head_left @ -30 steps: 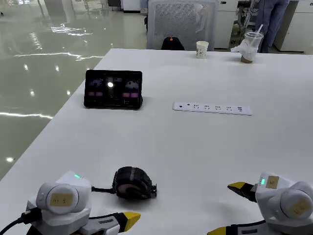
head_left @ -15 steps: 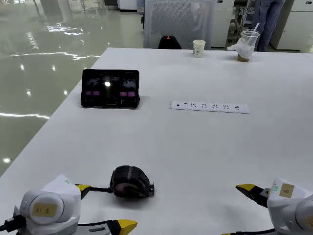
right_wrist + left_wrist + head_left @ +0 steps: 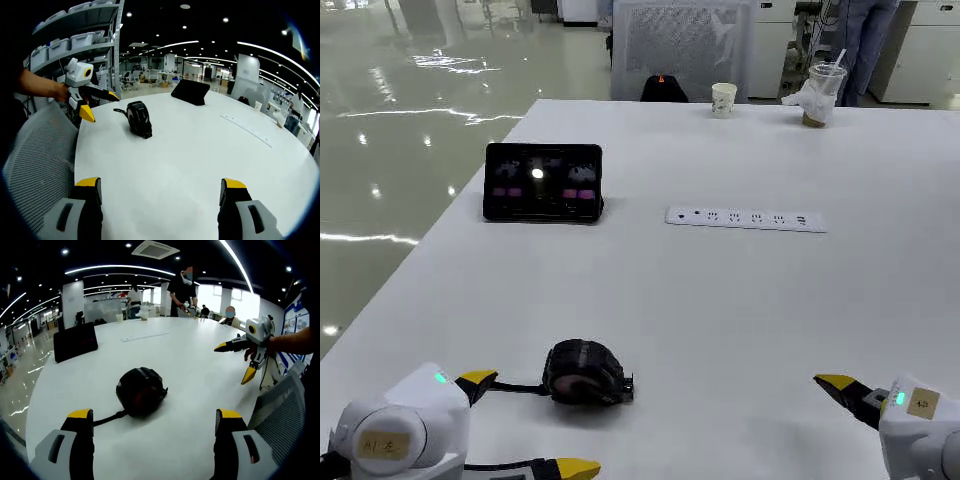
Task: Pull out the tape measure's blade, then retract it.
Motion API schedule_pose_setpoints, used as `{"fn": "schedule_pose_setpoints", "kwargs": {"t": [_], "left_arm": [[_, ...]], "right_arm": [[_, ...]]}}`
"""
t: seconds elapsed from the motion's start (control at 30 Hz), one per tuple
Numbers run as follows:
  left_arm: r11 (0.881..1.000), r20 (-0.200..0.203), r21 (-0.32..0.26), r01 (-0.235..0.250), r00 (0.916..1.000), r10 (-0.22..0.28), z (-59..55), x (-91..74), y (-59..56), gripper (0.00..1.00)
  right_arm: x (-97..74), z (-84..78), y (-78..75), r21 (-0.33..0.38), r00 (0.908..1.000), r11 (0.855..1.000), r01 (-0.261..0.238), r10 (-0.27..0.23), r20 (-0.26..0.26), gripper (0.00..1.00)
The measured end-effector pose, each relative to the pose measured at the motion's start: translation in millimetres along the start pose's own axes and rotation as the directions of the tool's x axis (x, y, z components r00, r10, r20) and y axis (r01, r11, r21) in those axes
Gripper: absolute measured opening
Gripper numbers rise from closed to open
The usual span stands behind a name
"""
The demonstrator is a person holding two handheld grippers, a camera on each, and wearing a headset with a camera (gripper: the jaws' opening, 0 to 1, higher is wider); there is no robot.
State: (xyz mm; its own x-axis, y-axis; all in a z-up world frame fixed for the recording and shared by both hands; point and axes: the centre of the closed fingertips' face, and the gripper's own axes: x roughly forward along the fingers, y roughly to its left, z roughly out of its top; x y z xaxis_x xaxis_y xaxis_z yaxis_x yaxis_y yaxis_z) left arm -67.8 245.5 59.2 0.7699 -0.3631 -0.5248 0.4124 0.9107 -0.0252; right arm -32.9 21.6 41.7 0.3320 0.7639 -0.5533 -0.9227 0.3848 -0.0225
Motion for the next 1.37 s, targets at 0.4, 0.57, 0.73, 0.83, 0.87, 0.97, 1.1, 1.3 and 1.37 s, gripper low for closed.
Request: {"fn": "schedule_pose_setpoints", "kwargs": {"t": [0.4, 0.57, 0.73, 0.83, 0.87, 0.97, 1.1, 1.3, 1.37], "left_arm": [[1.0, 0.023, 0.009, 0.016, 0.9996, -0.016, 1.9, -2.9, -5.2, 0.99], [1.0, 0.025, 0.013, 0.019, 0.9995, -0.019, 1.6, -4.2, -5.5, 0.99], [1.0, 0.017, 0.014, 0.016, 0.9997, -0.017, -1.1, -4.9, -6.2, 0.99], [1.0, 0.016, 0.016, 0.014, 0.9998, -0.014, -1.5, -5.7, -6.8, 0.98], [1.0, 0.016, 0.016, 0.013, 0.9998, -0.013, -1.5, -5.8, -6.6, 0.97], [1.0, 0.018, 0.015, 0.012, 0.9998, -0.012, -1.4, -6.1, -6.4, 0.97], [1.0, 0.015, 0.015, 0.017, 0.9997, -0.017, -2.1, -6.9, -8.0, 0.97], [1.0, 0.004, -0.002, 0.028, 0.9996, -0.028, -6.4, -7.5, -10.0, 0.98], [1.0, 0.006, -0.004, 0.031, 0.9995, -0.031, -6.4, -7.6, -10.5, 0.99]], "right_arm": [[-11.0, -1.8, 1.5, 0.028, 0.9995, 1.0, 0.016, -0.016, 0.025, 0.99], [-14.5, -2.6, 3.0, 0.031, 0.9995, 0.999, 0.017, -0.018, 0.026, 0.99], [-17.4, -3.7, 3.3, 0.039, 0.9993, 0.999, 0.019, -0.02, 0.03, 0.99], [-17.9, -6.2, 4.9, 0.039, 0.9997, 0.999, 0.016, -0.016, 0.019, 0.99], [-18.0, -6.7, 5.1, 0.039, 0.9997, 0.999, 0.015, -0.016, 0.017, 0.99], [-18.6, -6.6, 6.0, 0.037, 0.9998, 0.999, 0.013, -0.014, 0.017, 0.99], [-19.1, -5.9, 5.8, 0.037, 0.9997, 0.999, 0.015, -0.016, 0.019, 0.99], [-17.7, -7.1, 7.3, 0.042, 0.9998, 0.999, 0.01, -0.011, 0.014, 0.99], [-17.3, -7.2, 7.8, 0.044, 0.9999, 0.999, 0.01, -0.01, 0.013, 0.99]]}}
